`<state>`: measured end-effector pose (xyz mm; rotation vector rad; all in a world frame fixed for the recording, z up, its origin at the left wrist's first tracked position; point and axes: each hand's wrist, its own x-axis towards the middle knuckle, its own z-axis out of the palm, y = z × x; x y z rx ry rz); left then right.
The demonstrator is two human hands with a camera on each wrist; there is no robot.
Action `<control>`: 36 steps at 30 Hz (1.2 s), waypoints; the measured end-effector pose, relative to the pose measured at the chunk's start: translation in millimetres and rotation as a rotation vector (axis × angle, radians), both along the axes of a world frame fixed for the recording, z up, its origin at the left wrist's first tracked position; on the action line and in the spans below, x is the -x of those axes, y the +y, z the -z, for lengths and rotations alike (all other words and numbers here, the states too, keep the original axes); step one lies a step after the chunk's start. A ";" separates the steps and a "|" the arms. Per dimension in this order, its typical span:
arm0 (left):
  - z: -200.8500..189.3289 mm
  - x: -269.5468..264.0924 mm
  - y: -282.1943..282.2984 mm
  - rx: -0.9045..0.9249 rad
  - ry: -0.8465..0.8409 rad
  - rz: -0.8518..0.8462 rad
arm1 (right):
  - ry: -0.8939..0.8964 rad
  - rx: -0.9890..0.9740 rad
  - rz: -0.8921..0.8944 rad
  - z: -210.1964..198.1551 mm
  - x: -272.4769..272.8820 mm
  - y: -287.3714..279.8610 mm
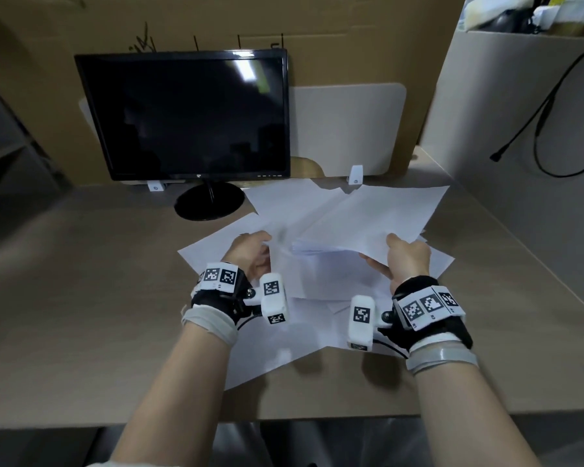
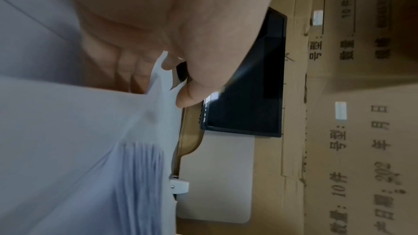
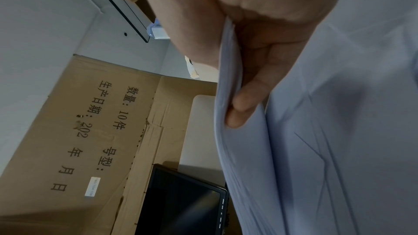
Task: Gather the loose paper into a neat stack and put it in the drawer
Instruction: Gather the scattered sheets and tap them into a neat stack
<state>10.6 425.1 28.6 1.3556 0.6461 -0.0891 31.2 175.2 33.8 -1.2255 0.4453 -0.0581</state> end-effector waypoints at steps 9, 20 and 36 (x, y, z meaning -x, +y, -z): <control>5.3 -17.4 1.3 -0.165 -0.050 -0.056 | 0.020 0.063 -0.018 -0.3 -8.0 2.9; -4.9 4.9 -3.2 -0.045 -0.003 0.250 | 0.015 0.062 -0.025 0.9 -1.3 -0.7; 12.4 -32.8 -10.5 -0.305 0.105 0.266 | -0.071 0.547 -0.421 7.8 -19.3 -3.3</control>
